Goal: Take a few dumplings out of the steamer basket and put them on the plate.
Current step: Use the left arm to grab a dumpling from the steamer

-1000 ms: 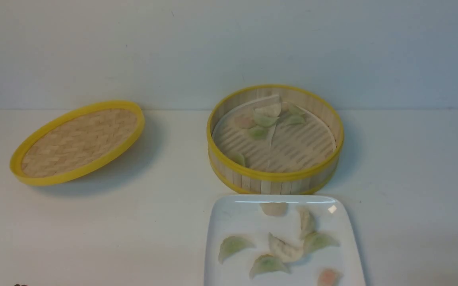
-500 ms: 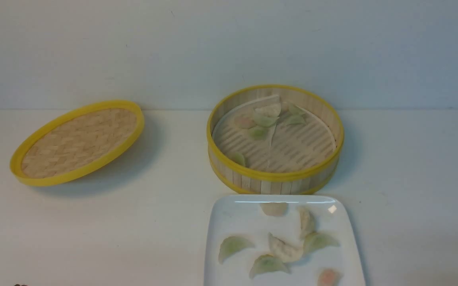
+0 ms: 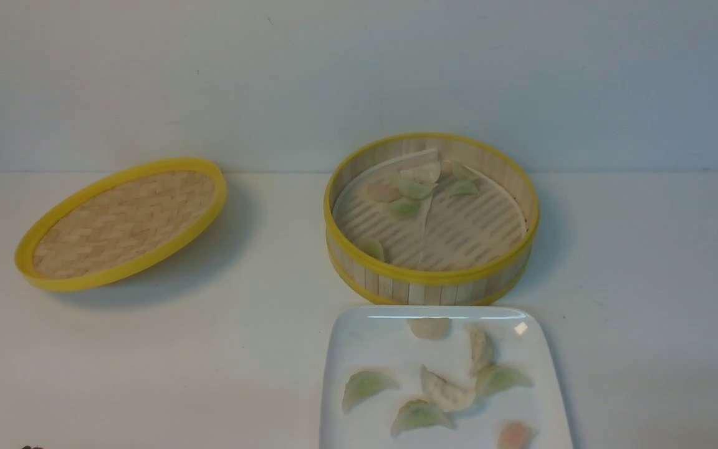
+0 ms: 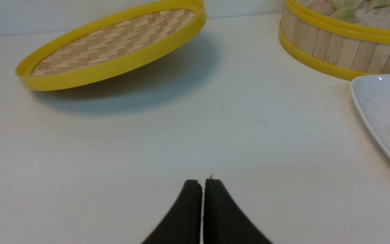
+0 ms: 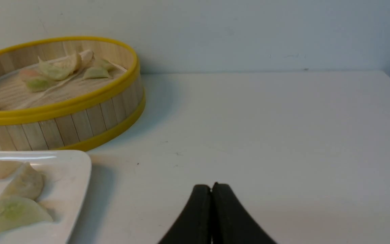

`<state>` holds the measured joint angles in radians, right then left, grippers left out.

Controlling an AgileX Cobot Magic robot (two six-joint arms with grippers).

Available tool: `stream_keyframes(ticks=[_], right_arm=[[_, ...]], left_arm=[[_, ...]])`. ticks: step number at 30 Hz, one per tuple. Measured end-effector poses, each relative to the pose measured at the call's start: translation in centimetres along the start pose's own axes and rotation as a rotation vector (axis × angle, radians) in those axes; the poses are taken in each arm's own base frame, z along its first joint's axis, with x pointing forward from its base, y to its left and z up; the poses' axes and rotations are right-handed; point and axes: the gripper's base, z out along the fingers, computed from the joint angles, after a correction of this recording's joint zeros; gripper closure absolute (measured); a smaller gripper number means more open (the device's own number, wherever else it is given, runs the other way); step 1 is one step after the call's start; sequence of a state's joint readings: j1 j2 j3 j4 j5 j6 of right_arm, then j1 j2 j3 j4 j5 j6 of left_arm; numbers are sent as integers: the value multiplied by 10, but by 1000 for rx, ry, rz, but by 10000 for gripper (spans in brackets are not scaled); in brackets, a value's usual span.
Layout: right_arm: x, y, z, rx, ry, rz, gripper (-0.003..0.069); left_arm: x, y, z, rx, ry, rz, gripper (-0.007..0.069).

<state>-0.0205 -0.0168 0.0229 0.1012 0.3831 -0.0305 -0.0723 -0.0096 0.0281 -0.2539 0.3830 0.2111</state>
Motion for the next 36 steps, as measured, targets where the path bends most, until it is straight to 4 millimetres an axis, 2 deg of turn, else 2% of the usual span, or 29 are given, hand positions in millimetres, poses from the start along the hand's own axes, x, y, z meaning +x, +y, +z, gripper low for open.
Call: stream_keyframes(ticks=[5, 14, 16, 20, 21, 23, 26, 27, 29, 31, 33, 36], right_arm=[[0, 0, 0, 0, 0, 0, 673], [-1, 0, 0, -6, -13, 30, 673], [-6, 2, 0, -30, -78, 187, 673], [-22, 0, -3, -83, -255, 630, 673], [-24, -1, -3, -91, -281, 713, 673], [-28, -4, -4, -100, -328, 863, 673], [-30, -7, -5, -98, -359, 941, 673], [-31, -8, -6, -93, -375, 956, 673], [-31, -9, -6, -88, -388, 965, 673], [-32, -10, -6, -85, -397, 967, 673], [-33, -7, -7, -99, -369, 935, 673], [-50, 2, -14, -158, -323, 826, 673]], left_arm=[[-6, -3, 0, 44, -66, -187, 631], [-31, 5, -6, 52, -361, -613, 631], [-37, 12, -9, 19, -455, -720, 631], [-48, 21, -16, -23, -577, -833, 631], [-52, 21, -18, -17, -591, -833, 631], [-75, 19, -32, 16, -656, -794, 631], [-106, 12, -53, 57, -729, -674, 631], [-131, 5, -67, 85, -750, -569, 631], [-148, 0, -72, 99, -722, -488, 631], [-178, -11, -77, 149, -625, -354, 631], [-203, -22, -71, 208, -465, -245, 631], [-225, -34, -47, 296, -178, -153, 631]])
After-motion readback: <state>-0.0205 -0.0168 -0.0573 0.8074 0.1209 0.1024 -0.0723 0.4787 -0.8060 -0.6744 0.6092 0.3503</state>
